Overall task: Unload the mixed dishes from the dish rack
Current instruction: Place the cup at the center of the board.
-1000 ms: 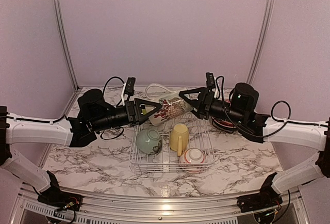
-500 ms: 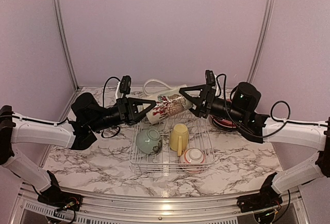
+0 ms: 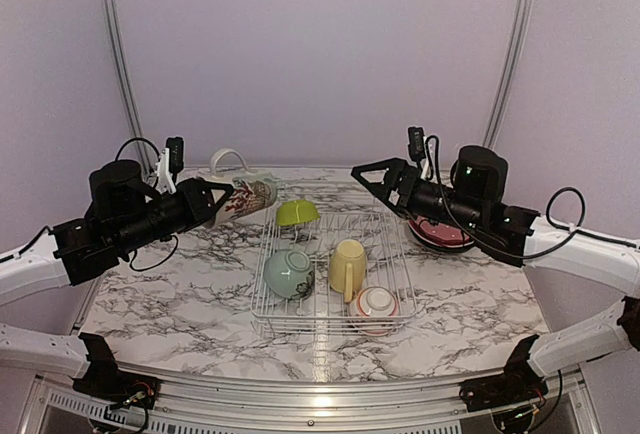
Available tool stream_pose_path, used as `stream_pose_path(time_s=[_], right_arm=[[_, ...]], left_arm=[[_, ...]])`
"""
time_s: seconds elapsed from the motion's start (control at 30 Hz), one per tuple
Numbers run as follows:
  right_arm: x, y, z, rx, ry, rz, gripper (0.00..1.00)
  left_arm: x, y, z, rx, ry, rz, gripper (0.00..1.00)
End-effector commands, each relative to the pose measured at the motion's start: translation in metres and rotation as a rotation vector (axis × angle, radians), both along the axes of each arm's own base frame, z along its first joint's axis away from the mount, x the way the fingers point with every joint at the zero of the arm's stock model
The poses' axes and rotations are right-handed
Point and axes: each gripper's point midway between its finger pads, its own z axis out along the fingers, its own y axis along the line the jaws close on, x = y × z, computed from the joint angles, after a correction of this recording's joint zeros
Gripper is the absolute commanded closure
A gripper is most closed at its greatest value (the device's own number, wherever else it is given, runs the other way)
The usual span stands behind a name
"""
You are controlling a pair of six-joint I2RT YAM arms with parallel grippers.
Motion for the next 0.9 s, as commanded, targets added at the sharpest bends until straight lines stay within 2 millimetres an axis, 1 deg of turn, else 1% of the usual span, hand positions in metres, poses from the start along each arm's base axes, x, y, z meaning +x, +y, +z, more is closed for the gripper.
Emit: stream_pose_path(time_s=[0.0, 0.03, 0.07, 0.13, 0.17, 0.2, 0.23, 0.37, 0.4, 0.5, 0.6, 0.73, 0.87], right_arm=[[0.006, -0.002, -0.009, -0.138, -0.023, -0.049, 0.01], [0.006, 0.0, -0.009, -0.16, -0.03, -0.052, 0.01], [0.008, 0.002, -0.009, -0.182, -0.036, -0.06, 0.01], [0.007, 0.011, -0.008, -0.23, -0.055, -0.056, 0.01], [0.006, 0.016, -0.01, -0.268, -0.058, -0.055, 0.02], [0.003, 0.024, -0.007, -0.298, -0.074, -0.049, 0.01], [0.003, 0.028, -0.009, -0.333, -0.082, -0.059, 0.01], [0.01, 0.034, -0.026, -0.459, -0.058, -0.112, 0.02], [0.011, 0.035, -0.029, -0.477, -0.05, -0.114, 0.02], [0.014, 0.035, -0.038, -0.523, -0.033, -0.131, 0.02], [0.019, 0.029, -0.049, -0.579, 0.003, -0.167, 0.02], [0.027, 0.026, -0.061, -0.669, 0.032, -0.2, 0.02], [0.036, 0.013, -0.076, -0.768, 0.073, -0.272, 0.02]], left_arm=[[0.027, 0.089, 0.018, 0.296, -0.034, 0.449, 1.0], [0.029, 0.101, 0.015, 0.363, -0.018, 0.502, 1.0], [0.031, 0.111, 0.005, 0.45, 0.005, 0.544, 1.0], [0.035, 0.121, -0.008, 0.567, 0.055, 0.586, 1.0], [0.037, 0.125, -0.014, 0.624, 0.078, 0.606, 1.0], [0.04, 0.128, -0.019, 0.675, 0.097, 0.615, 1.0], [0.042, 0.13, -0.025, 0.723, 0.114, 0.622, 1.0], [0.052, 0.129, -0.048, 0.856, 0.172, 0.589, 1.0], [0.055, 0.131, -0.056, 0.882, 0.198, 0.58, 1.0], [0.062, 0.132, -0.086, 0.924, 0.279, 0.512, 1.0], [0.066, 0.131, -0.111, 0.947, 0.35, 0.453, 1.0], [0.069, 0.128, -0.133, 0.974, 0.406, 0.397, 1.0], [0.071, 0.128, -0.151, 1.012, 0.442, 0.376, 1.0]])
